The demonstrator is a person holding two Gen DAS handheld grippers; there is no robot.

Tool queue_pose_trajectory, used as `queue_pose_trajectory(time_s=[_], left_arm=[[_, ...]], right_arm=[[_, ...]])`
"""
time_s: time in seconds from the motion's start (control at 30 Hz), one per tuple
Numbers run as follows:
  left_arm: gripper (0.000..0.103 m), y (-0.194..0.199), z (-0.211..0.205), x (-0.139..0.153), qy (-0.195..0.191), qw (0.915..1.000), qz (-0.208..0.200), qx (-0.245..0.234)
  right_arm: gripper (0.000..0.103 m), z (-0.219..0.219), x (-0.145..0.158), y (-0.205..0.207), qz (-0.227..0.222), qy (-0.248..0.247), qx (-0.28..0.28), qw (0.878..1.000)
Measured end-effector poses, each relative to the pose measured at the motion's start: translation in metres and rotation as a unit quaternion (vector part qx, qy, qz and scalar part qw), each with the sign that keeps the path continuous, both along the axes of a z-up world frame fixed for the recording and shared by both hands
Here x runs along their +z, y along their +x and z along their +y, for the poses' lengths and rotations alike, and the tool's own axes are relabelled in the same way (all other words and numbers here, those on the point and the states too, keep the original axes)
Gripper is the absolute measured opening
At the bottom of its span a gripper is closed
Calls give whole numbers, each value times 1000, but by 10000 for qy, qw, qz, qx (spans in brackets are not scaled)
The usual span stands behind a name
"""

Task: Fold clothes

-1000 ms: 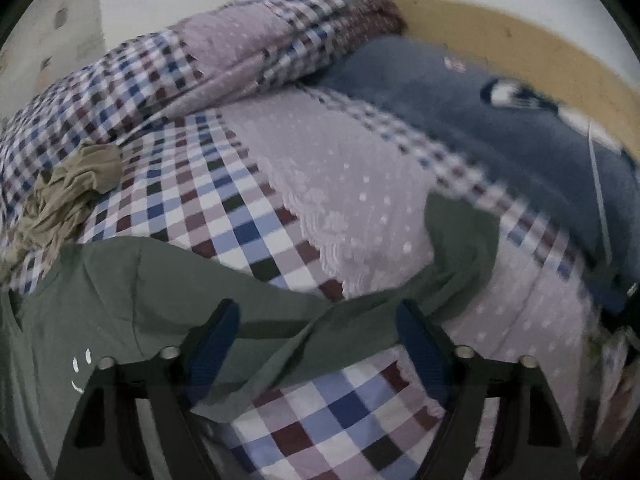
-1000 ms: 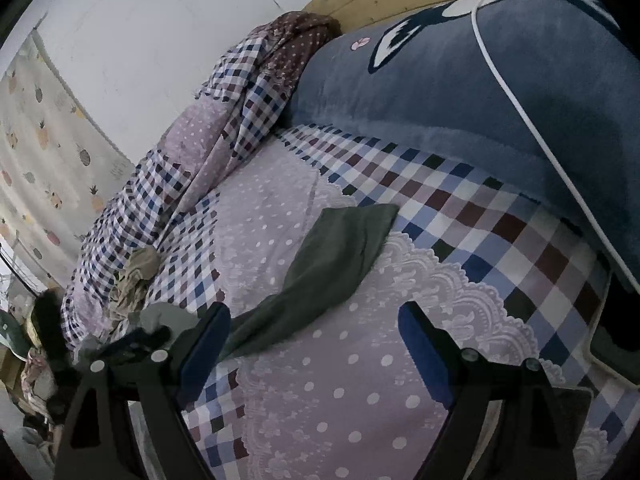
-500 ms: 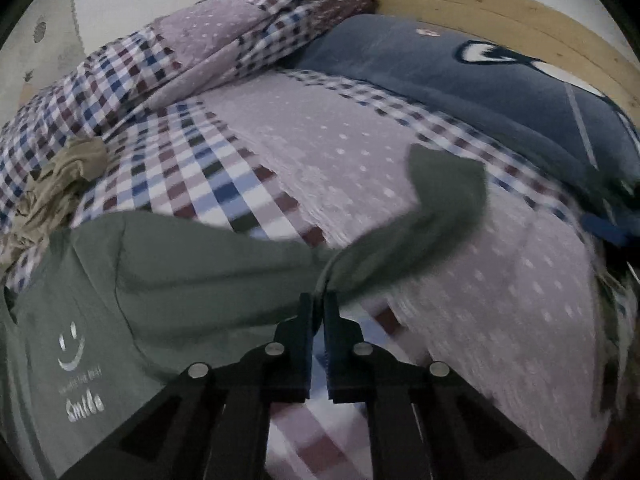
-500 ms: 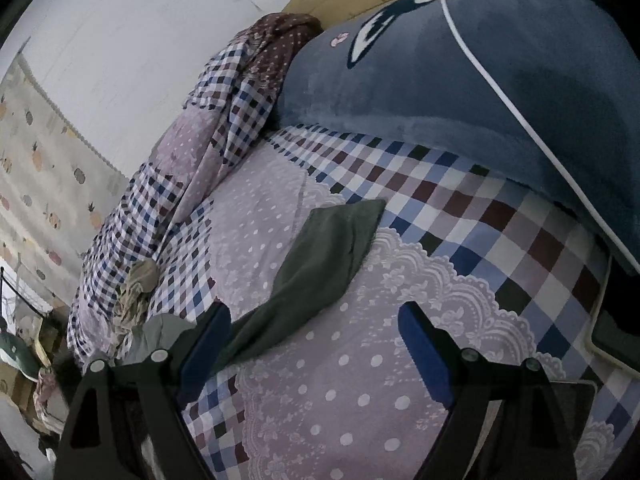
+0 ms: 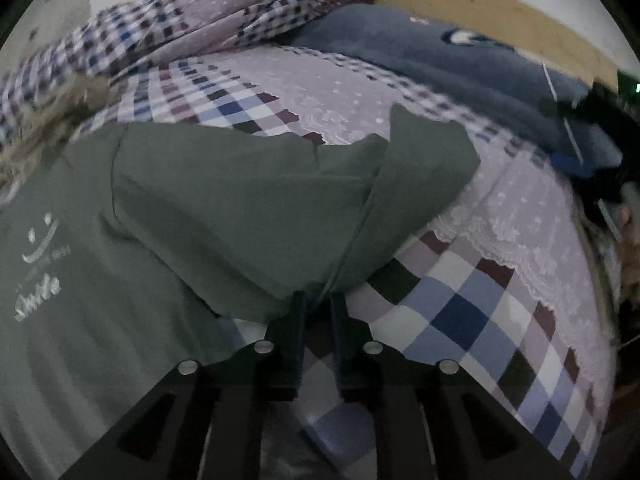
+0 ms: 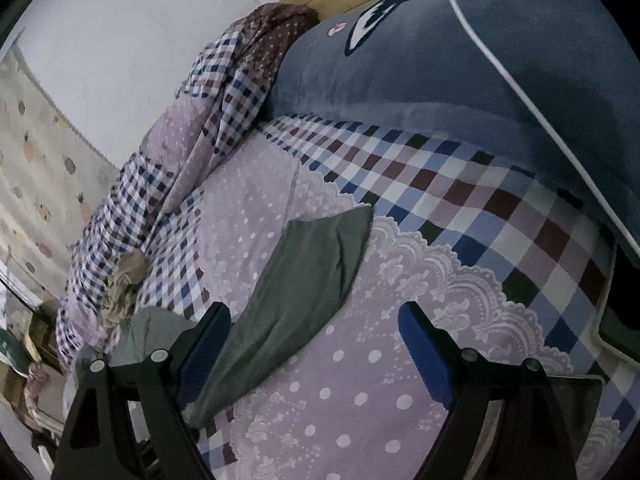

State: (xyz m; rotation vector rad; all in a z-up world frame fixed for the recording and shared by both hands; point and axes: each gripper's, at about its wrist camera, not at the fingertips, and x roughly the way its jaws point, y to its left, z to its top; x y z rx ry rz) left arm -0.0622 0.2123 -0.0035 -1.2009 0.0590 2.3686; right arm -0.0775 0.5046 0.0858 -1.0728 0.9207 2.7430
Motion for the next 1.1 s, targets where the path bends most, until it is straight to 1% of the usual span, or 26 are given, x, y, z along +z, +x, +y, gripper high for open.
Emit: queue_pose_trajectory(time_s=[0.07, 0.1, 0.13, 0.17, 0.27, 0.33, 0.37, 0.43, 0.47, 0.53, 0.57, 0.6, 0.67, 0.73, 0.83, 0.9, 0.93, 1.0, 1.03, 1.07, 1.1], left_arm=[[29, -1, -6, -2, 383, 9992, -103, -50], [32, -2, -8, -4, 572, 9982, -153, -84], [40, -1, -9, -4, 687, 9974, -175, -126], [44, -1, -9, -4, 766, 9967, -183, -173], [45, 1, -9, -4, 824, 9963, -145, -208], [45, 2, -8, -4, 795, 9965, -97, -217], [45, 3, -9, -4, 806, 9965, -82, -217], [45, 4, -12, -5, 888, 9958, -85, -215], [45, 2, -13, -7, 959, 9951, -109, -216], [45, 1, -17, -9, 1134, 9932, -168, -208], [45, 0, -19, -9, 1197, 9924, -195, -203], [45, 0, -20, -10, 1257, 9916, -224, -199], [45, -1, -21, -11, 1331, 9906, -245, -194], [45, -1, -22, -12, 1397, 9897, -260, -190], [45, -2, -24, -13, 1471, 9885, -277, -188], [45, -2, -25, -13, 1505, 9880, -288, -186], [45, -2, -25, -13, 1525, 9877, -294, -183], [45, -2, -25, -13, 1539, 9875, -301, -179], [45, -2, -25, -13, 1543, 9874, -304, -177], [45, -2, -25, -13, 1547, 9873, -307, -176], [45, -2, -25, -13, 1550, 9873, -310, -177]], right_arm=[[89, -8, -1, -4, -1, 124, 51, 9999], [89, -13, -2, -7, 0, 196, 89, 9998], [89, -20, -2, -10, 8, 282, 151, 9995], [89, -27, -2, -13, 27, 349, 210, 9992], [89, -45, -2, -23, 144, 542, 429, 9975], [89, -56, 1, -34, 344, 773, 503, 9951], [89, -57, 1, -42, 386, 807, 521, 9946], [88, -60, 0, -56, 463, 870, 539, 9937], [85, -60, -1, -64, 466, 895, 513, 9936], [77, -60, -6, -81, 393, 1000, 519, 9929], [67, -61, -9, -91, 320, 1107, 531, 9919], [59, -63, -11, -101, 251, 1211, 555, 9908], [58, -67, -15, -119, 145, 1402, 652, 9879], [58, -72, -17, -134, 158, 1639, 748, 9835], [57, -80, -32, -155, -10, 1928, 831, 9777], [50, -82, -49, -169, -408, 1952, 883, 9759], [50, -82, -61, -176, -649, 1933, 940, 9745], [49, -78, -64, -177, -662, 1881, 895, 9758], [47, -76, -64, -177, -645, 1858, 853, 9768], [35, -74, -64, -177, -628, 1833, 811, 9777], [10, -72, -65, -176, -611, 1809, 768, 9786]])
